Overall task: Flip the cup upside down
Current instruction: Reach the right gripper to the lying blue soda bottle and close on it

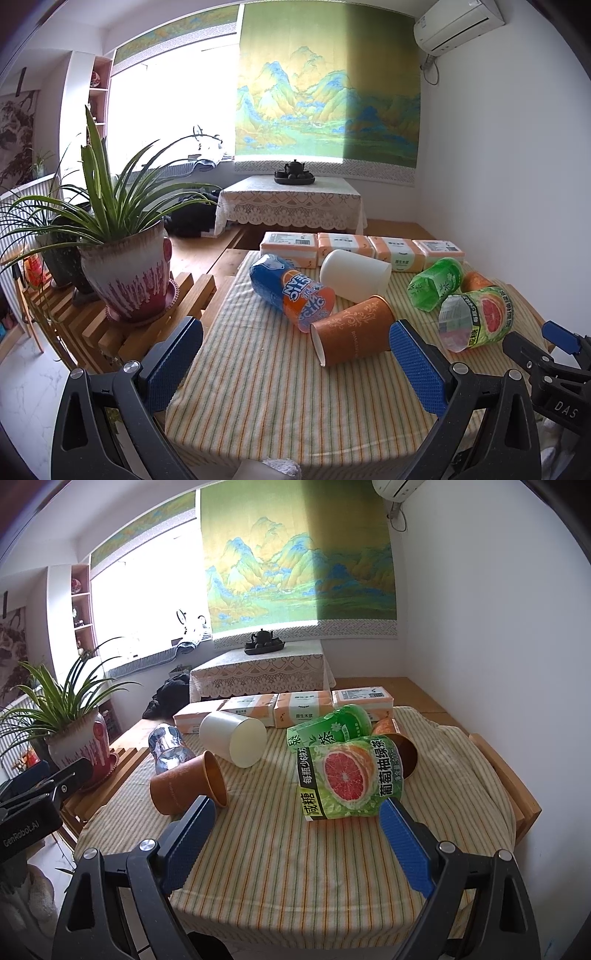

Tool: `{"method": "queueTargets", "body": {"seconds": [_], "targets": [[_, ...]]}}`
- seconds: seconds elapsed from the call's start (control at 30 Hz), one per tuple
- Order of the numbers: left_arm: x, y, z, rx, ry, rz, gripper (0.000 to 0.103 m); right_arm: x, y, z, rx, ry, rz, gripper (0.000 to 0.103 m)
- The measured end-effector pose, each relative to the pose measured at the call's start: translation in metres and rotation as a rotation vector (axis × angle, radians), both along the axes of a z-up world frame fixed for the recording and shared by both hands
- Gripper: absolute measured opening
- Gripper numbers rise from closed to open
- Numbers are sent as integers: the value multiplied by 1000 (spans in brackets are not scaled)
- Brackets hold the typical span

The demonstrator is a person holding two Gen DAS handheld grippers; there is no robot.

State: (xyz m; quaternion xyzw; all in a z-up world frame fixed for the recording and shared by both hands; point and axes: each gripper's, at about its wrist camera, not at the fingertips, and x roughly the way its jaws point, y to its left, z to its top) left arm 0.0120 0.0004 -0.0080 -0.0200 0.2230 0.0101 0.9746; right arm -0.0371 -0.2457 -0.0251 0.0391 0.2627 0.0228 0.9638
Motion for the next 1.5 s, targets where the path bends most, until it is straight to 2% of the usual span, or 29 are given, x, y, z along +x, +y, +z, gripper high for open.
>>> {"method": "queueTargets", "body": {"seconds": [0.4,0.63,0.83,1.03,1.17,1.23,1.33,1.5], "targets": [[7,12,-5,-7,10,11,102,19,13,5,-17,5,45,88],[6,23,-13,7,23,18,102,47,35,17,-24,32,161,88],[-3,41,-27,26,56,32,102,97,74,32,-46,125,369,88],[0,65,-41,5,98,69,102,149,121,34,-84,238,507,88],[18,82,-46,-50,149,78,102,175,144,29,-99,304,536,88],[31,84,-45,-81,184,53,102,183,150,26,-104,320,535,88],[41,81,-45,-68,190,34,102,203,161,20,-78,387,576,88],[43,84,-54,-101,206,37,102,238,196,6,-161,483,604,88]]}}
